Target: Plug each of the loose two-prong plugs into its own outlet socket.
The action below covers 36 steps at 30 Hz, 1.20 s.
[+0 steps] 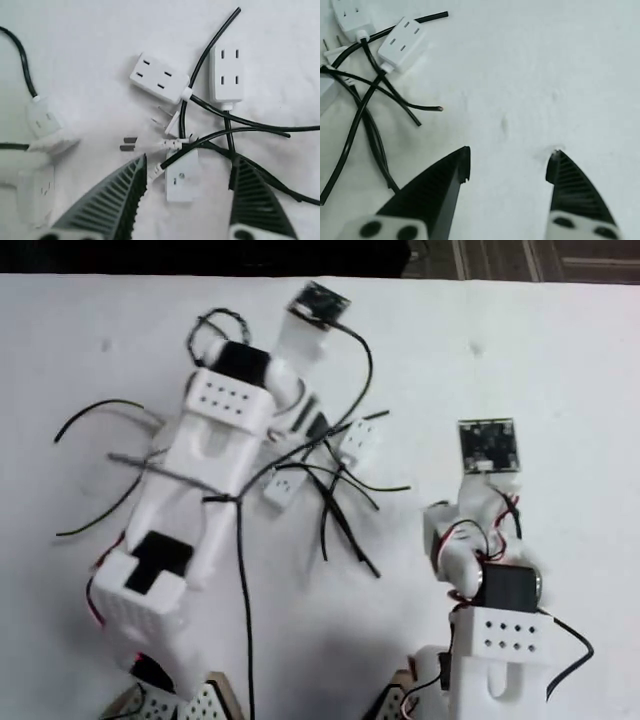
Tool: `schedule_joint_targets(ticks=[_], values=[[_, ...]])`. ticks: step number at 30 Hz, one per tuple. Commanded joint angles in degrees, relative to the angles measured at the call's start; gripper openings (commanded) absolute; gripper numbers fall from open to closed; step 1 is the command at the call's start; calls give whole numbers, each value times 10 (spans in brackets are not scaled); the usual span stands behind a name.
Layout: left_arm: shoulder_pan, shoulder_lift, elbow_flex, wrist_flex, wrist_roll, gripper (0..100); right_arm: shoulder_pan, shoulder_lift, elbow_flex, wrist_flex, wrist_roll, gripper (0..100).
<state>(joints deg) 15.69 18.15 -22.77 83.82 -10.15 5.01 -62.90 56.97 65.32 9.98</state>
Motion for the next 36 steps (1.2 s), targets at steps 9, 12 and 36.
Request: schedule_joint_targets(ticks=[9,12,36], values=[[76,150,0,-192,0,283,74,-4,-8,-44,3,246],[84,187,0,-235,0,283,73,-4,-8,-44,3,246],[109,341,-288,-55,-69,21,72,-4,-8,-44,21,244]])
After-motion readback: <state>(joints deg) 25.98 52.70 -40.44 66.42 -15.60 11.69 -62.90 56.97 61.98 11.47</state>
